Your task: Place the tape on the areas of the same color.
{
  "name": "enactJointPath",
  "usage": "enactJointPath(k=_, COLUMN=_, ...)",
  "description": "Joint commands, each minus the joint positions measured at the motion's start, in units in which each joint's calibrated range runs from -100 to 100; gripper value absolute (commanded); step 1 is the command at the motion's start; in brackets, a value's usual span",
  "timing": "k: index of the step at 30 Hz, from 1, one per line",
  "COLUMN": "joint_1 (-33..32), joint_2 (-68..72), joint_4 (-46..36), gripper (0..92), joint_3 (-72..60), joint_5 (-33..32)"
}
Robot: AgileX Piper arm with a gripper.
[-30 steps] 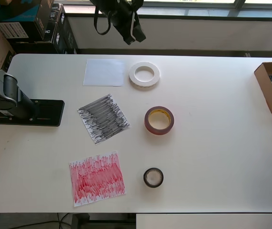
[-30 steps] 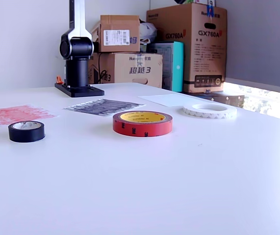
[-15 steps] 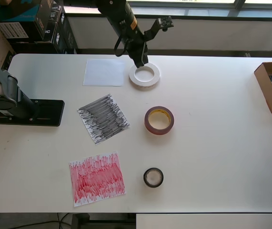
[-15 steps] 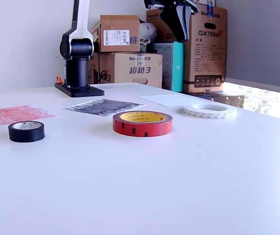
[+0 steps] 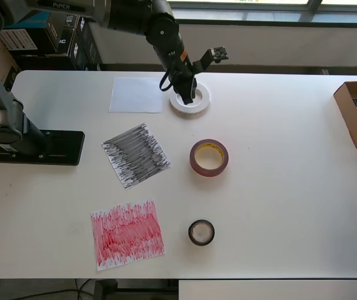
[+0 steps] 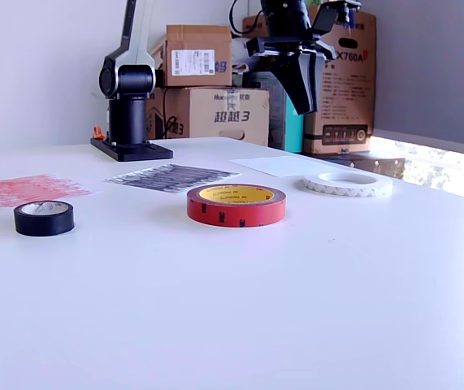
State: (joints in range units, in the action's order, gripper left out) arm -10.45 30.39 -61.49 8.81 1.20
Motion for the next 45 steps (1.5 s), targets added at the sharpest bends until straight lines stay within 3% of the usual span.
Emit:
enactJointPath(k=1, joint_1=-0.06, joint_2=-0.46, joint_4=6.72, gripper=19.2, joint_3=4.32, joint_5=1.74)
enactJointPath(k=13, joint_1=-0.69, joint_2=0.20, joint_4=9.01, gripper=31.5, joint_3=7.04, joint_5=1.74)
enactJointPath(k=19, joint_1=-0.69, joint_2=0.20, joint_4=14.52, gripper=40.2, joint_3=10.95, joint_5=0.76)
enactJointPath(k=35, joint_1=-0.62, joint_2=0.20, joint_4=15.63, gripper=41.2, joint_3=13.22, joint_5=-17.50)
enactJointPath(k=45, joint_1=-0.46, joint_2=0.20, joint_4=16.22, gripper=40.9, joint_3=15.22, joint_5=-17.83)
